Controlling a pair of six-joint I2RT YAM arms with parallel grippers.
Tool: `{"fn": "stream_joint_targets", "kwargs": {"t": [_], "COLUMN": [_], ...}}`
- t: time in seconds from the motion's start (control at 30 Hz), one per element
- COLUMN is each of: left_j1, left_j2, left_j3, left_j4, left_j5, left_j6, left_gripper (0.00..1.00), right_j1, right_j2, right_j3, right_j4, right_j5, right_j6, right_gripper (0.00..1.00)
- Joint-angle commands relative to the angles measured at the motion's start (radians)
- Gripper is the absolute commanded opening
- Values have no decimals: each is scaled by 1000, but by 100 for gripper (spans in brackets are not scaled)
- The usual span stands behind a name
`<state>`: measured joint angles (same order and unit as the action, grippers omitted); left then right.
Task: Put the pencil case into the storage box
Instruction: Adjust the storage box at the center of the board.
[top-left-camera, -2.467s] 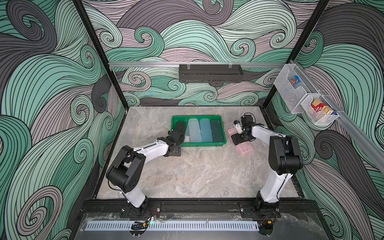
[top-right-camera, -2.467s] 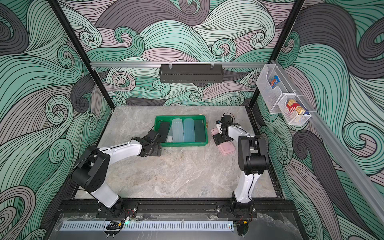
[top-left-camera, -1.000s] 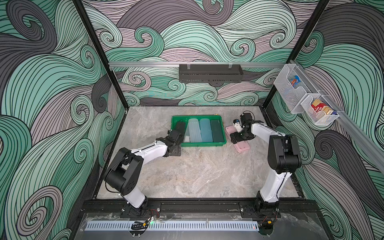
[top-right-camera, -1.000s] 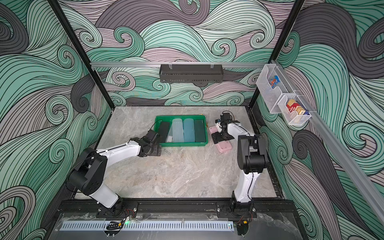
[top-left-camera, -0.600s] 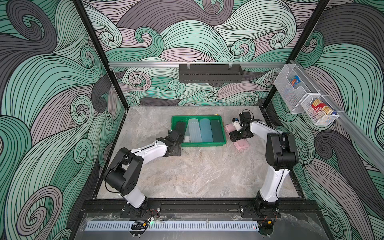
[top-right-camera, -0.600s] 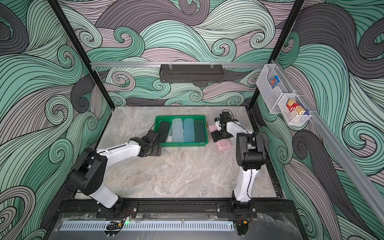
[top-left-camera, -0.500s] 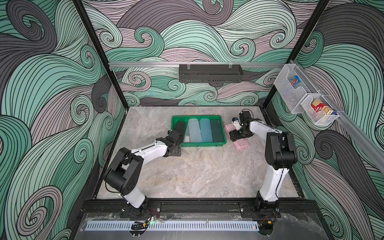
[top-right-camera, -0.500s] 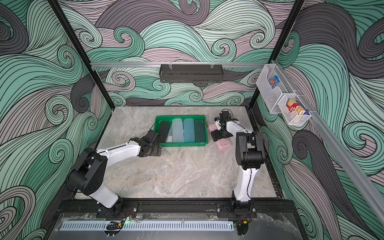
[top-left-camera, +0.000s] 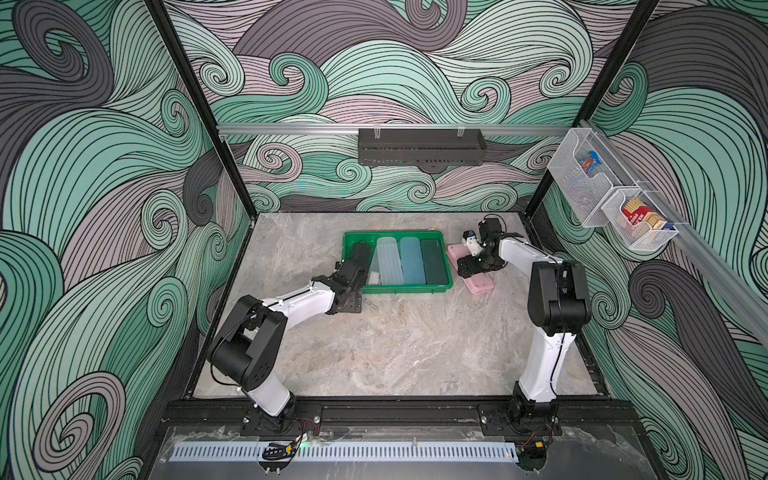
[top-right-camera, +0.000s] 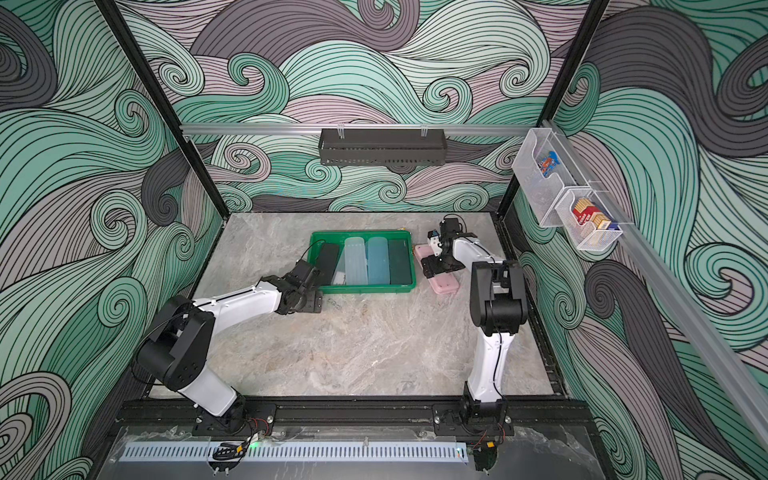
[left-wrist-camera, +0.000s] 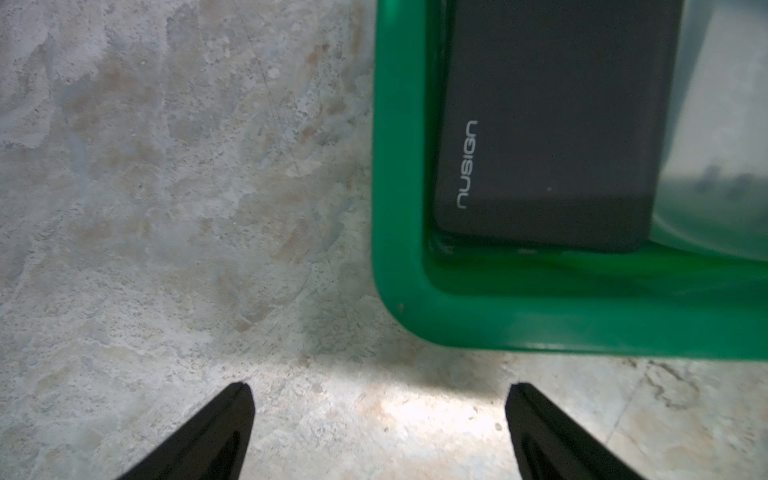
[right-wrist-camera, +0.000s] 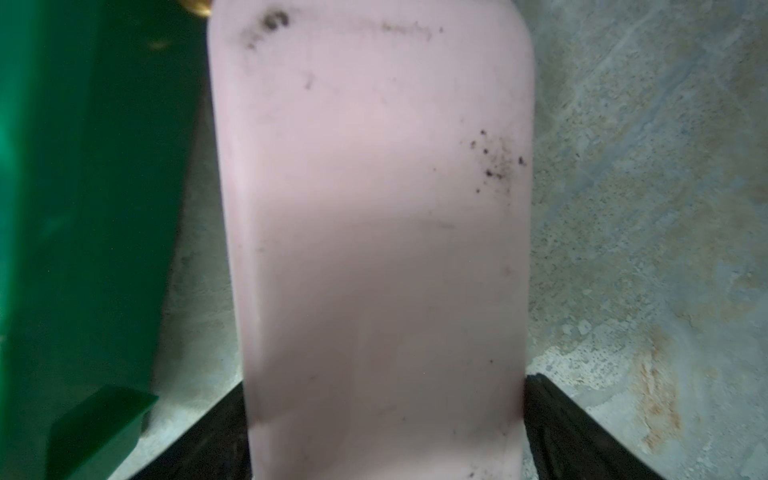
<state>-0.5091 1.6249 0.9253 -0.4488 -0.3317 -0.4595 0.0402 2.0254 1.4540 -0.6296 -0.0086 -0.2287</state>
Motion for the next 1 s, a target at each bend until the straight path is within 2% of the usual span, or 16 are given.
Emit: {"fn": "stream_joint_targets", "kwargs": {"t": [0.0,0.5,0.53,0.57,0.6,0.73,0.97], "left_j1": [3,4,2,3,2,4,3], "left_j2": [-19,-33,-33,-33,-33,-32,-29], "left_j3": [-9,-13,-13,-14,-14,-16,-18], "left_j4": [2,2,2,2,2,4,0], "left_j5": [2,7,7,7,7,6,-5], "left_j6": [9,8,9,9,10,11,10], "left_gripper": [99,99,99,99,99,99,99], "right_j1": [-2,-36,-39,-40,-40,-40,-23], "right_j2": [30,-140,-152,-160,-162,-136,-54], "right_j3": [-46,-86,-88,-90,-90,-95,-92], "right_j4": [-107,-106,-106,-107,-108,-116,-110], "right_j5": [-150,-257,-249,-229,-201,-124,-91], "right_j6": [26,86,90,91,91,90,86], "right_gripper": [77,76,80,97,99,99,99]}}
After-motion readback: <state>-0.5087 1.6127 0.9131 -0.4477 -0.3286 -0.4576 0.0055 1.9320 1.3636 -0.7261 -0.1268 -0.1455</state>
